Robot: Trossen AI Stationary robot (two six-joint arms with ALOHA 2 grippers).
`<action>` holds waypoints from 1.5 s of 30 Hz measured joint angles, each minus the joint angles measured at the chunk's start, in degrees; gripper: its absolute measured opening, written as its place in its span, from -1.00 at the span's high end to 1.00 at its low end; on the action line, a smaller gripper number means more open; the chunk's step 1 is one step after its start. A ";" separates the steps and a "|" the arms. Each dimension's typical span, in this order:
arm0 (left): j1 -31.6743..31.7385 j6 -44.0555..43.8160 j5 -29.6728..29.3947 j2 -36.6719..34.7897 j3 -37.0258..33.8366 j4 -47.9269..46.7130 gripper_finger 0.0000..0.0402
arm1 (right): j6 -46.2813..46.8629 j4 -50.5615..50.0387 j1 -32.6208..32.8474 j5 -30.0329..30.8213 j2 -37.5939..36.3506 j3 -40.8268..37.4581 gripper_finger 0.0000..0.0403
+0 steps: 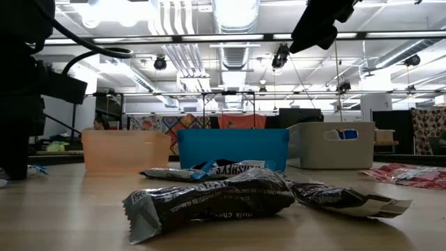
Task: Sort candy
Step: Put the white chocolate bar into the orange bin
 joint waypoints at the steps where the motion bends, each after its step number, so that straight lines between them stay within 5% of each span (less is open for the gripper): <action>1: 0.00 0.10 0.00 0.04 0.01 0.08 0.26 | 0.00 0.14 0.00 -0.01 0.05 0.00 0.09; 12: 0.00 1.03 0.20 -0.09 -0.06 1.07 0.60 | 0.00 0.15 0.00 -0.01 0.13 0.00 0.09; 25: 0.07 5.96 0.26 -4.35 2.33 0.64 0.65 | -0.26 0.12 0.00 -0.01 0.13 0.00 0.09; 33: 0.04 18.50 -0.45 -10.86 8.09 0.41 0.65 | -0.66 0.10 0.00 -0.01 0.13 0.00 0.09; 45: 9.62 44.93 -14.01 -18.77 14.48 -2.36 0.68 | -1.51 0.11 0.00 -0.01 0.13 0.00 0.09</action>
